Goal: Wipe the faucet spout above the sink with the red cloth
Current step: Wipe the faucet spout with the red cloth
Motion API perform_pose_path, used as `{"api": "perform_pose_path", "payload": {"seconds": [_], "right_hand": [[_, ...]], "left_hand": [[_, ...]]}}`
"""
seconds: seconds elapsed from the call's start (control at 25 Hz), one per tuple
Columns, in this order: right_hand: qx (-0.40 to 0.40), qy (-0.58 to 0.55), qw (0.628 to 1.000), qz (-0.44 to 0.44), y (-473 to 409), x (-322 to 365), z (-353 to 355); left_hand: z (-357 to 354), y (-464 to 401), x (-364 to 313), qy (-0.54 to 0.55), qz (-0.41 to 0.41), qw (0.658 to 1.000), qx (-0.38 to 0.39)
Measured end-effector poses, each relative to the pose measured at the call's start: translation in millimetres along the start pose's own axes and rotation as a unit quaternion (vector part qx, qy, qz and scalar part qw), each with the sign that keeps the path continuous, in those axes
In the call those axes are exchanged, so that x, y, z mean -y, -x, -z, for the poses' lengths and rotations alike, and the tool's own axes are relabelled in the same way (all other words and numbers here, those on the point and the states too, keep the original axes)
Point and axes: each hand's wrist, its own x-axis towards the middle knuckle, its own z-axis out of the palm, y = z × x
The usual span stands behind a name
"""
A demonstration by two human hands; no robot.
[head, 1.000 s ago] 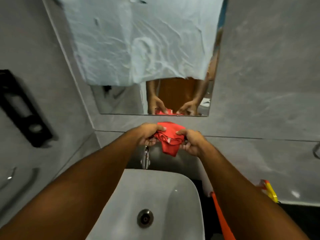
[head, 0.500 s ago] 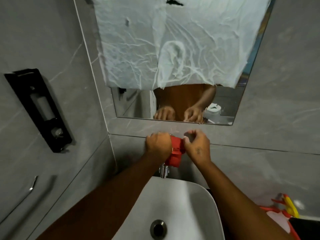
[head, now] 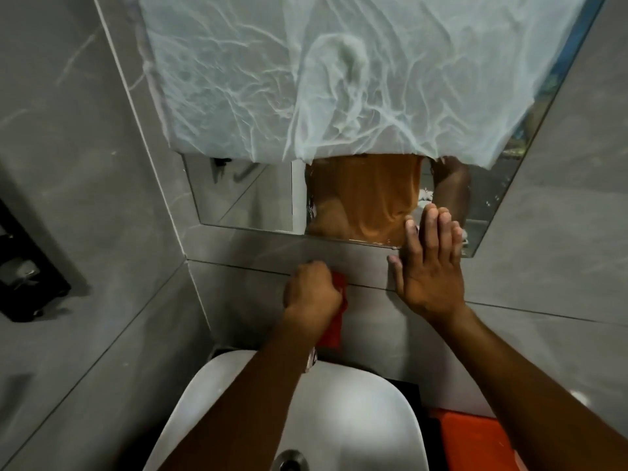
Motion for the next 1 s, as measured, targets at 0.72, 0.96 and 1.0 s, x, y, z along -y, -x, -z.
{"api": "perform_pose_path", "payload": {"seconds": [0.72, 0.96, 1.0], "right_hand": [[-0.048, 0.023, 0.998, 0.014, 3.5, -7.5, -29.7], [-0.042, 0.015, 0.999, 0.008, 4.4, -8.1, -28.0], [-0.038, 0.011, 0.999, 0.013, 5.5, -7.7, -27.4]], "left_hand": [[-28.8, -20.3, 5.1, -0.070, 0.033, 0.996, -0.045], [-12.2, 3.8, 24.5, 0.179, 0.069, 0.981, 0.002], [-22.8, 17.6, 22.8, 0.027, 0.039, 0.998, -0.051]]}}
